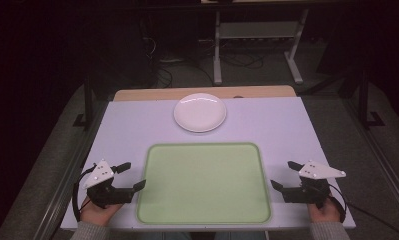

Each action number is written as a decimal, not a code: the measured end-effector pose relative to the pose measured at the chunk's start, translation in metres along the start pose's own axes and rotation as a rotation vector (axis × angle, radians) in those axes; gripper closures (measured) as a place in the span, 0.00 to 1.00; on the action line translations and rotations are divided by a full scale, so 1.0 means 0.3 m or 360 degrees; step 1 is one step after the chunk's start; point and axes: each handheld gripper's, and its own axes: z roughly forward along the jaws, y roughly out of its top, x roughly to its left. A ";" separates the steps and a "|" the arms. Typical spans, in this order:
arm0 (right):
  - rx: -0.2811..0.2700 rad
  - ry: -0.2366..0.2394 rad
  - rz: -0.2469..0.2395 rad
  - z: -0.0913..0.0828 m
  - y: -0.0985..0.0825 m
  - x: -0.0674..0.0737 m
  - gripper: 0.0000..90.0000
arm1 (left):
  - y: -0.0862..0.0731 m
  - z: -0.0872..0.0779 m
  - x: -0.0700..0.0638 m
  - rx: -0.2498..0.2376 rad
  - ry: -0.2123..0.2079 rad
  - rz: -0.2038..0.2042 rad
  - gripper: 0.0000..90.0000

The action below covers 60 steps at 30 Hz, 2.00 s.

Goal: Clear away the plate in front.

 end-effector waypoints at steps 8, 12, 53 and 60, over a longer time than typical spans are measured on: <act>-0.0006 0.0005 0.0004 -0.004 -0.001 0.003 0.15 | 0.000 0.010 0.002 0.0012 -0.0021 -0.0007 0.20; -0.0008 0.0006 0.0010 -0.005 -0.001 0.003 0.15 | 0.001 0.013 0.002 0.0015 -0.0018 -0.0013 0.20; -0.0023 0.0018 -0.0024 -0.010 0.011 0.013 0.15 | 0.148 0.139 0.073 0.0061 -0.0150 -0.0398 0.16; -0.0038 0.0027 -0.0019 -0.014 0.013 0.012 0.15 | 0.214 0.213 0.096 0.0111 -0.0148 -0.0457 0.17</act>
